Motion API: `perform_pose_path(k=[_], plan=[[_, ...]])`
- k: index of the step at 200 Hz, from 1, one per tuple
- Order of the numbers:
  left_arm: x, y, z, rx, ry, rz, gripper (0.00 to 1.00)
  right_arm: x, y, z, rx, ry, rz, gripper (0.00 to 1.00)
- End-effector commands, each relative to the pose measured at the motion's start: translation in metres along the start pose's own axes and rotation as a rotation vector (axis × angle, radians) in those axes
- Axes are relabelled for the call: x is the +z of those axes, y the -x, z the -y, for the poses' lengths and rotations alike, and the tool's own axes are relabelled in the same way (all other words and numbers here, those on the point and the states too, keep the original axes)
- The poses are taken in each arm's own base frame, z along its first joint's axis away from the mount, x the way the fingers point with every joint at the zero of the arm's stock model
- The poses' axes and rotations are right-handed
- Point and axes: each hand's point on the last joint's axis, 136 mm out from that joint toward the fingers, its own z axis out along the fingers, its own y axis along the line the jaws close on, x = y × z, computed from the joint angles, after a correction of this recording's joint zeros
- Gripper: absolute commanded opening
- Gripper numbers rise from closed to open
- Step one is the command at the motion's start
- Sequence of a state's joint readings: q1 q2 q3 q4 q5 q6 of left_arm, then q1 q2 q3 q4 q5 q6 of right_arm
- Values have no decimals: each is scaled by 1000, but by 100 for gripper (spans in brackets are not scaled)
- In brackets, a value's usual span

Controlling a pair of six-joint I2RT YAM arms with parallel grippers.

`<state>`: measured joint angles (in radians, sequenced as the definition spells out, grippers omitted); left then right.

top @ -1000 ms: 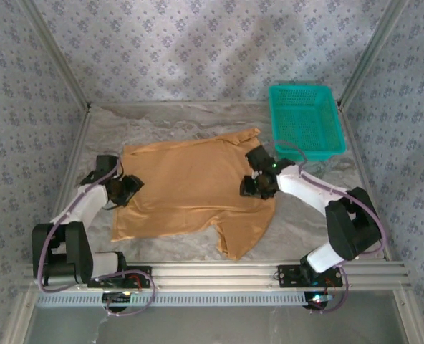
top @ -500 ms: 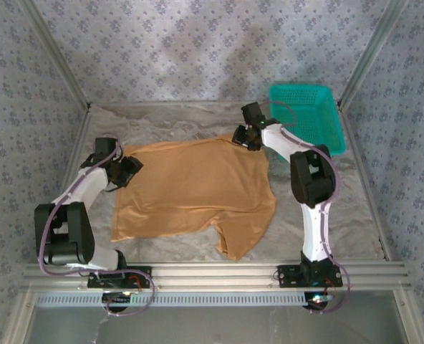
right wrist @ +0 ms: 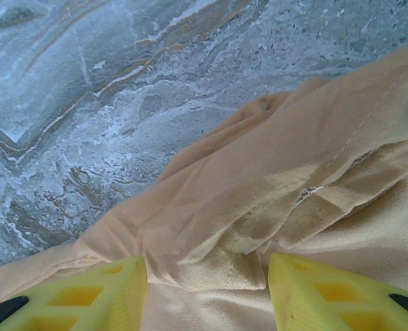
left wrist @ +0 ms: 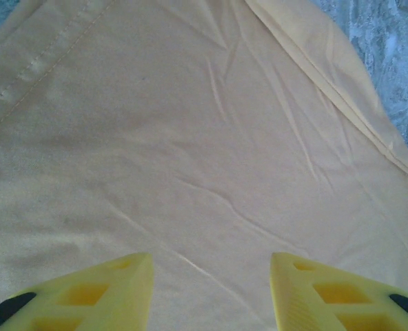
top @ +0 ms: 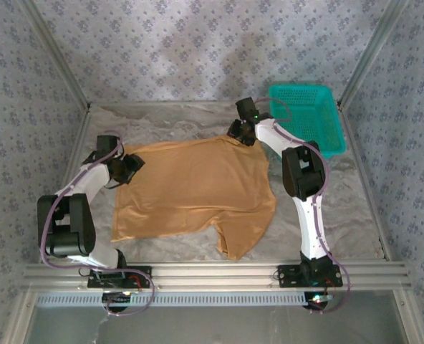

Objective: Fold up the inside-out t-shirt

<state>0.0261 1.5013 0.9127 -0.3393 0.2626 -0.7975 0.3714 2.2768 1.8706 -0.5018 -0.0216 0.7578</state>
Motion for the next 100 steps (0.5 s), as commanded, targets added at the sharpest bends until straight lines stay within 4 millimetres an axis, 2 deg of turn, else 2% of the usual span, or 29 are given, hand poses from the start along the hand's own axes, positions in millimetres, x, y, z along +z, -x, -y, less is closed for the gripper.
perform_pose_path(k=[1,25,35,46,59,74,80,100], plan=[[-2,7,11,18,-27,11,48,5,-10,7,27,-47,-33,54],[1,6,10,12,-27,3,47,12,-12,9,38,-50,-35,54],[2,6,9,10,-27,0,47,15,-12,9,45,-50,-34,51],[3,5,8,11,-25,-3,46,18,-10,8,49,-47,-32,42],[2,5,8,15,-24,-1,46,19,-8,7,51,-44,-29,20],[2,5,8,15,-23,2,46,14,-3,1,58,-28,-17,3],[2,5,7,14,-23,3,46,11,0,-3,59,-13,-11,0],[3,5,7,16,-22,4,46,-6,19,-25,57,56,34,0]])
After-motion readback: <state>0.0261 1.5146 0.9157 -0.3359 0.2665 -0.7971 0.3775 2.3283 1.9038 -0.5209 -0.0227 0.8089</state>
